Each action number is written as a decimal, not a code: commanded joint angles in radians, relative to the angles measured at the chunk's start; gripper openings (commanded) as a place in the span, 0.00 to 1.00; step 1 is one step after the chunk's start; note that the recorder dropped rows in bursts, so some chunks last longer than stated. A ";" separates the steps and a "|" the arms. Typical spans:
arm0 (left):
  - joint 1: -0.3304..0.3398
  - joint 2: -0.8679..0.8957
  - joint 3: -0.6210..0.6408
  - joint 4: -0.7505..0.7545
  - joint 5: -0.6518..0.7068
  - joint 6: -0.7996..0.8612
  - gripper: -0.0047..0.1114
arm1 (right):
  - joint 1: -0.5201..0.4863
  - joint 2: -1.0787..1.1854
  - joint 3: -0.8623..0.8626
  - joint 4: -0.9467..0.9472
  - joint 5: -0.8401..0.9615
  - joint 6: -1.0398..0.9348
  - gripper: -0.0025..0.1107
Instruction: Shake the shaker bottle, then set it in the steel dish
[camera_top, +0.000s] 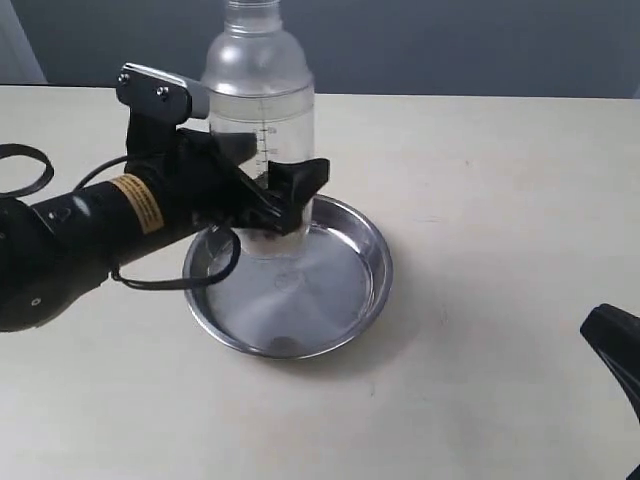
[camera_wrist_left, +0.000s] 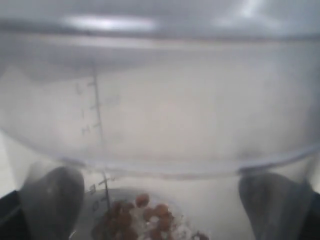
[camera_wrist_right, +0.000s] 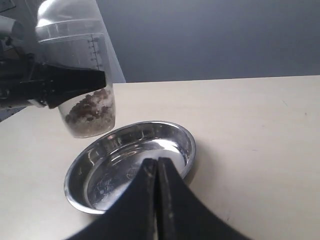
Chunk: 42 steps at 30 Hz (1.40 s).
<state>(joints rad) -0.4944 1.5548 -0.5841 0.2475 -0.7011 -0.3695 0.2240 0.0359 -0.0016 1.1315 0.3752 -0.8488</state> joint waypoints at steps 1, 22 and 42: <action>-0.026 -0.037 -0.021 0.180 -0.048 -0.077 0.04 | -0.003 -0.004 0.002 -0.005 -0.003 -0.004 0.01; -0.056 0.049 0.069 0.058 -0.111 0.027 0.04 | -0.003 -0.004 0.002 -0.001 0.015 -0.004 0.01; -0.043 -0.132 -0.026 -0.036 0.176 0.149 0.04 | -0.003 -0.004 0.002 -0.001 0.015 -0.004 0.01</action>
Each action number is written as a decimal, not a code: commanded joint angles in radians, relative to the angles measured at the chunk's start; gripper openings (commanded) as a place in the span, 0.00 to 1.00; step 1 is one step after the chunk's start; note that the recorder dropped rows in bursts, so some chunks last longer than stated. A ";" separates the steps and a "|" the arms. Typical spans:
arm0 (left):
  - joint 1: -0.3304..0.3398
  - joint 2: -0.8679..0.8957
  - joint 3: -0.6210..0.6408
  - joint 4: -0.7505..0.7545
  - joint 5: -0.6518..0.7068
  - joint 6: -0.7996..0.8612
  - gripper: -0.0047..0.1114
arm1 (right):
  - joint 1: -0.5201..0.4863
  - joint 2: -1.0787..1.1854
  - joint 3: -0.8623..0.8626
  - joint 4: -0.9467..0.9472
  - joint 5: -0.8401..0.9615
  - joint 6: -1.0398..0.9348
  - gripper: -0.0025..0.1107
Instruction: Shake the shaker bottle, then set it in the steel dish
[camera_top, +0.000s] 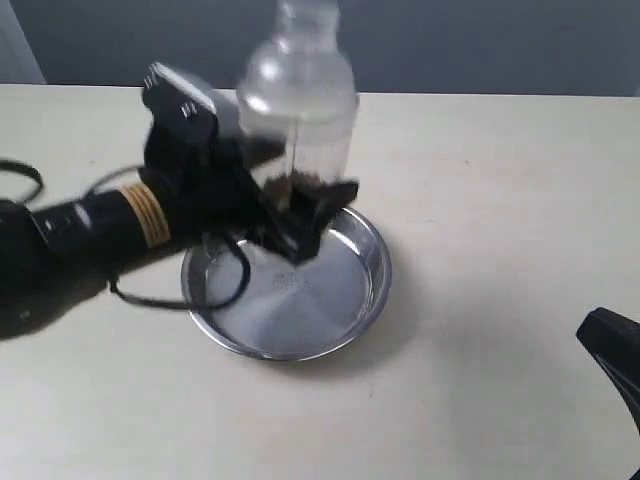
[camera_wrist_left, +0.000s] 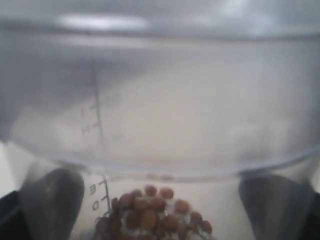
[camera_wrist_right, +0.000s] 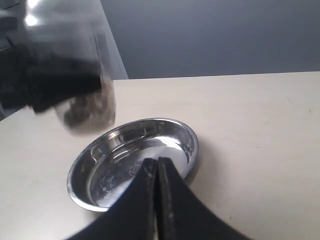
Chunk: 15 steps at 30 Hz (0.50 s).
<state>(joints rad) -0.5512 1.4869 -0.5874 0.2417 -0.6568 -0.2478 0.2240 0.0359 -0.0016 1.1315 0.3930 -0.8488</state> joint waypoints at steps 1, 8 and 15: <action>0.012 -0.033 0.003 -0.009 0.106 0.027 0.04 | -0.003 -0.004 0.002 -0.001 -0.003 -0.004 0.01; 0.012 0.018 0.067 -0.035 -0.332 -0.060 0.04 | -0.003 -0.004 0.002 0.000 -0.003 -0.004 0.01; 0.013 0.049 0.114 -0.098 -0.564 -0.121 0.04 | -0.003 -0.004 0.002 0.000 -0.003 -0.004 0.01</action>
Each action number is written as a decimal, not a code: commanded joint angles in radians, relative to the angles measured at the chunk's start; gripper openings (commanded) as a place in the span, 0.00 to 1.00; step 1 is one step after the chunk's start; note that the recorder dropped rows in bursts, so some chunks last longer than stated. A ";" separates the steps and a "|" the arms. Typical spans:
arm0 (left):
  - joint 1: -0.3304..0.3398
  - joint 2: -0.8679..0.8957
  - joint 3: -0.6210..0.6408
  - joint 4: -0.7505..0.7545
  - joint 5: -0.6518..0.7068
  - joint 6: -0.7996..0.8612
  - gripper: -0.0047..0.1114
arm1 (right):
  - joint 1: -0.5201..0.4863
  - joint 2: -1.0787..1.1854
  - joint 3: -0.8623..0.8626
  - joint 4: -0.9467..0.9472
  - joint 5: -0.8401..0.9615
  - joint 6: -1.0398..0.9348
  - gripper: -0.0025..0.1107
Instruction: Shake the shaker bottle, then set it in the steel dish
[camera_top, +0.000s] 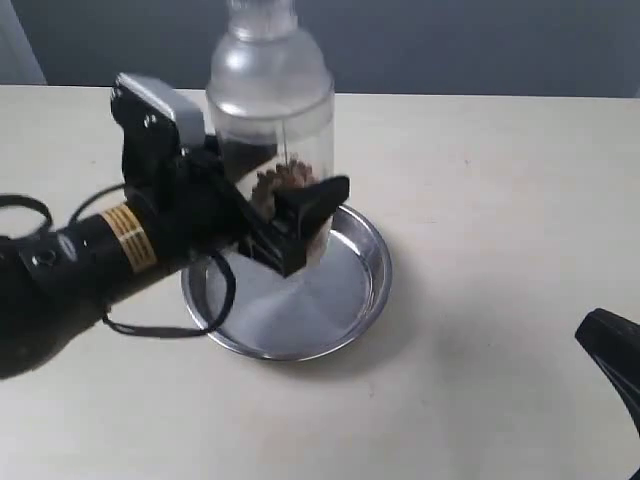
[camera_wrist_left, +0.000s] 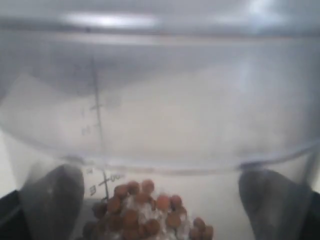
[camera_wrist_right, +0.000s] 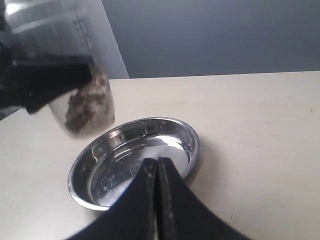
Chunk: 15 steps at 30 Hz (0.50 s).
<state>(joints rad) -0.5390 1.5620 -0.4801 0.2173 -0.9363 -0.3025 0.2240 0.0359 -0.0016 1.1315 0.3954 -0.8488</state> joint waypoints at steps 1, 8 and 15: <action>0.001 -0.073 -0.026 -0.069 -0.113 -0.013 0.04 | -0.003 -0.004 0.002 0.000 -0.005 -0.004 0.01; -0.021 -0.053 -0.033 -0.059 0.012 0.030 0.04 | -0.003 -0.004 0.002 -0.004 0.000 -0.004 0.01; -0.023 -0.052 -0.066 -0.042 0.008 0.026 0.04 | -0.003 -0.004 0.002 -0.004 0.002 -0.004 0.01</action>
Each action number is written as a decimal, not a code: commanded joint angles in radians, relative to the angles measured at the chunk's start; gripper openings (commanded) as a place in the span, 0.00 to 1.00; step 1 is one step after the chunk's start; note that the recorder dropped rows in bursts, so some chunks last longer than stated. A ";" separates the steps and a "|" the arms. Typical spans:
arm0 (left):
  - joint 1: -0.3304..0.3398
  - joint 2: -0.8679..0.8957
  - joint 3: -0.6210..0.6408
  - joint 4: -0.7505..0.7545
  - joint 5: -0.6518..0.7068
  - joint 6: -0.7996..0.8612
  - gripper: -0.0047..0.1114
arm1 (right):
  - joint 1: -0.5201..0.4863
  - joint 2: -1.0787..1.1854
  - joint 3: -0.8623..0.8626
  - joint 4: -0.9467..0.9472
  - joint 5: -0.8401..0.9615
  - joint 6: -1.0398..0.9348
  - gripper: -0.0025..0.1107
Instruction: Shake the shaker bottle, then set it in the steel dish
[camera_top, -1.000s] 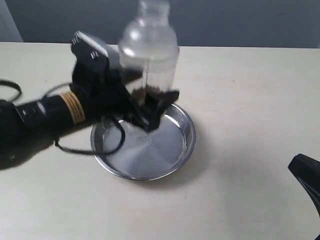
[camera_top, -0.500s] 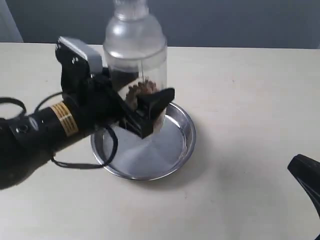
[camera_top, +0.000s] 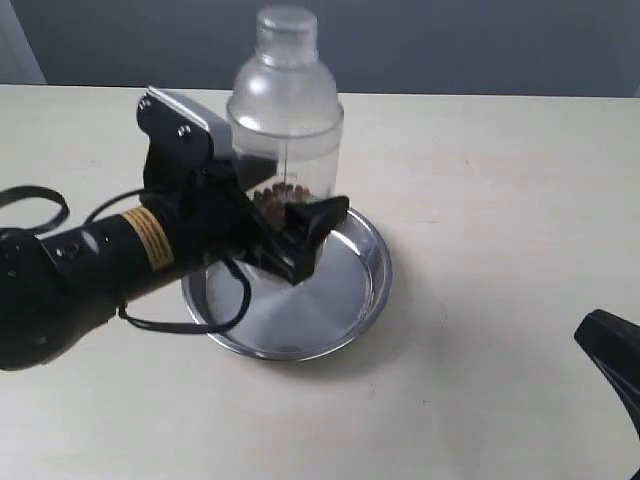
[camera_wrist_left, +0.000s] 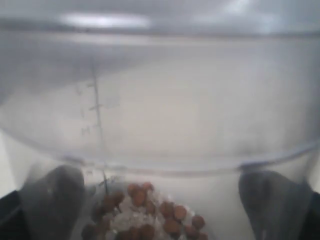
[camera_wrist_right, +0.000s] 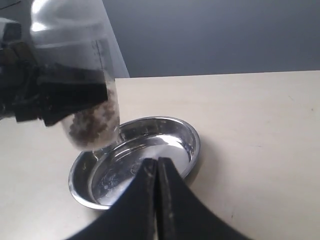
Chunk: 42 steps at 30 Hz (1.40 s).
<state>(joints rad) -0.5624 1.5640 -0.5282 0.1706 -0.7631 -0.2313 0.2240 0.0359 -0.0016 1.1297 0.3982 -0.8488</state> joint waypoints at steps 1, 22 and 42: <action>0.000 -0.092 -0.042 -0.010 -0.143 -0.053 0.04 | -0.003 -0.004 0.002 -0.003 -0.001 -0.004 0.01; 0.000 0.003 0.002 0.021 -0.110 -0.062 0.04 | -0.003 -0.004 0.002 -0.003 0.013 -0.004 0.01; 0.017 0.003 0.001 0.079 0.057 -0.029 0.04 | -0.003 -0.004 0.002 -0.003 0.016 -0.004 0.01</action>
<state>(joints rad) -0.5396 1.4838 -0.5654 0.2194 -0.7795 -0.2711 0.2240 0.0359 -0.0016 1.1297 0.4208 -0.8488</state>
